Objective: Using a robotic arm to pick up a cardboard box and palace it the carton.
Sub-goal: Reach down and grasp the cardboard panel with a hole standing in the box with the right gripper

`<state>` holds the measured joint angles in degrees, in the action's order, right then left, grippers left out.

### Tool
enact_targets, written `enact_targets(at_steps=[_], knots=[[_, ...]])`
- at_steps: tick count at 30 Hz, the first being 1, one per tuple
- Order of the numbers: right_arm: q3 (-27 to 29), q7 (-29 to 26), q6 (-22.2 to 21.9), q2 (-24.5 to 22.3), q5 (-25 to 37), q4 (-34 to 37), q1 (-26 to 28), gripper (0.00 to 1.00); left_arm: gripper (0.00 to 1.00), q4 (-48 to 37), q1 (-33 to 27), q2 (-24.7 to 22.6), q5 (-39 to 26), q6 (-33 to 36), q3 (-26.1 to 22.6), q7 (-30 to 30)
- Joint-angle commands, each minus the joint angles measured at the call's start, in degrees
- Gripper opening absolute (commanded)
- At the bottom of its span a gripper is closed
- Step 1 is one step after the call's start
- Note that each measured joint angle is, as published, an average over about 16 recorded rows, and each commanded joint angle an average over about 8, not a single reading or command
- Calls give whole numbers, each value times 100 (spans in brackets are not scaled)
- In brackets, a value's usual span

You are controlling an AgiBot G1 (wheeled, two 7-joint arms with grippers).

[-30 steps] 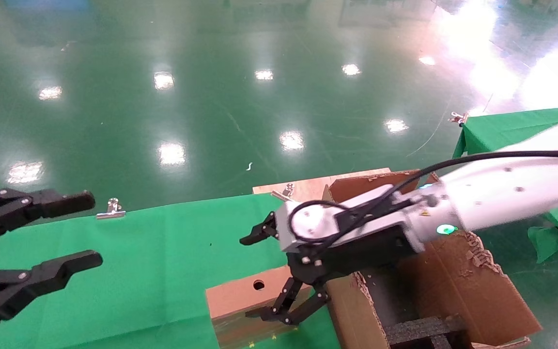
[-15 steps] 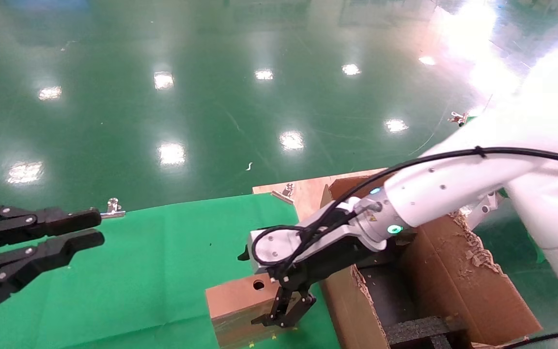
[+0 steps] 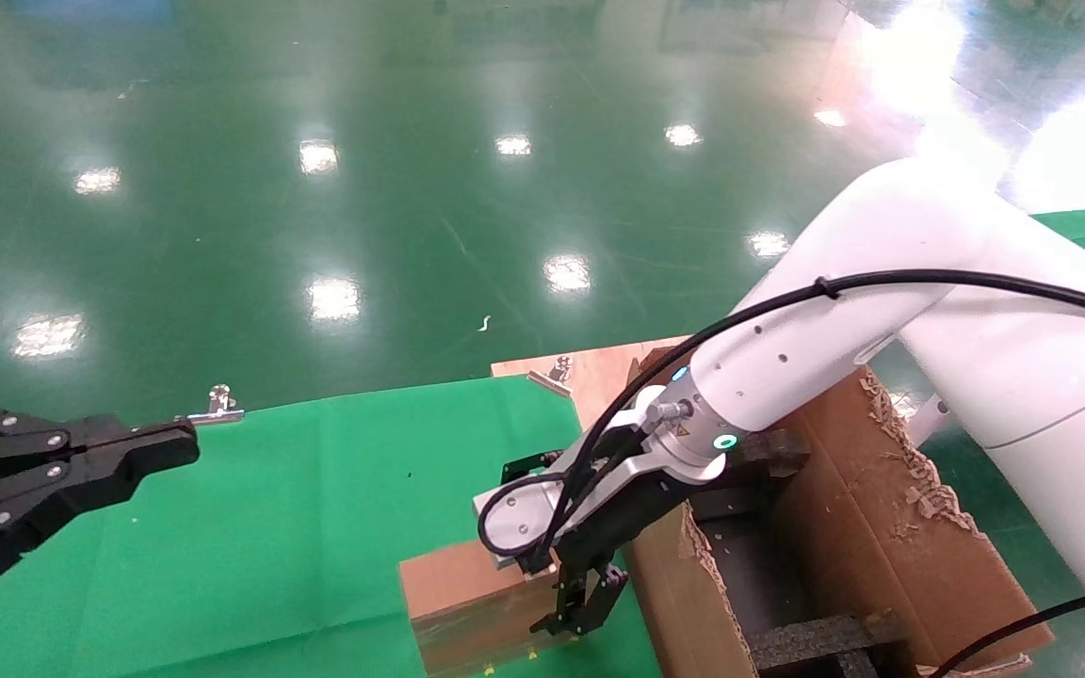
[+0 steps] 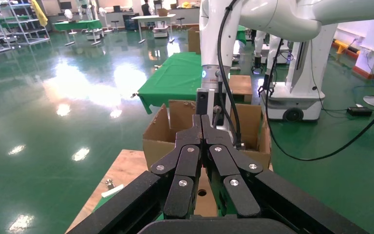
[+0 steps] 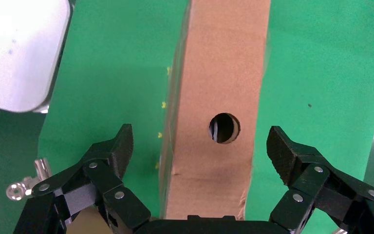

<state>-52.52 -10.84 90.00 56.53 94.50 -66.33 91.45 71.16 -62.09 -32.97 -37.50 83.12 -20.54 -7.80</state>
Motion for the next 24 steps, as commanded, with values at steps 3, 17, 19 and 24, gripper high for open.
enact_targets(at_steps=[3,17,19,24], knots=[[-162,29,-24,55,41,9,72,35,100,0,0,0,1,-1,0,0],[-151,28,-30,48,30,8,69,0,100,-1,1,0,2,-1,0,0],[-144,28,-29,45,28,6,65,0,100,-1,1,0,2,-1,0,0],[-131,28,-26,39,25,2,57,0,100,-1,1,0,2,-1,0,0]])
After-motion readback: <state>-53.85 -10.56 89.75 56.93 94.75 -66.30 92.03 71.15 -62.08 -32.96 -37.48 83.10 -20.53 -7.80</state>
